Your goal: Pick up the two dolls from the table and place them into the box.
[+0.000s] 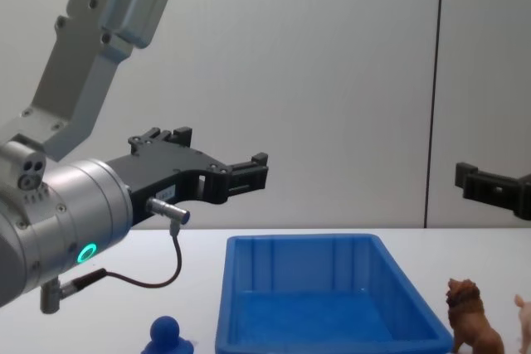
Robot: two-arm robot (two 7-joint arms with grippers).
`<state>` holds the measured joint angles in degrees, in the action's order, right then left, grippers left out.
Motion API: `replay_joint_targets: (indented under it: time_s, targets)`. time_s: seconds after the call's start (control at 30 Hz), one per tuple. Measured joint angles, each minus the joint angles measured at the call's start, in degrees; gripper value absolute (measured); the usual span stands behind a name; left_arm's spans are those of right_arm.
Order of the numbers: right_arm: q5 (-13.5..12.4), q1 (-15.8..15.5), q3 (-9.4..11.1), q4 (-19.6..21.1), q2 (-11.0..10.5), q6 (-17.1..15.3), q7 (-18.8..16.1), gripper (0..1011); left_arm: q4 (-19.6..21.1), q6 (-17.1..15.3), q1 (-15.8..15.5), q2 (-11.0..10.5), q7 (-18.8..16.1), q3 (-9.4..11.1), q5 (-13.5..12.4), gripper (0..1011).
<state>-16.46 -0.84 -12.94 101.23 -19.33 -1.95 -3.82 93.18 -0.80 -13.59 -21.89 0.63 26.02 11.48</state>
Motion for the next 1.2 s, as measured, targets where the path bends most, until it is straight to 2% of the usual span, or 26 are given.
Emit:
replay_joint_targets:
  time_s: [1.2]
  targets:
    - [0.00,0.00,0.00,0.00,0.00,0.00,0.00,1001,0.00,0.00,0.00,0.00,0.00,0.00,0.00,1001]
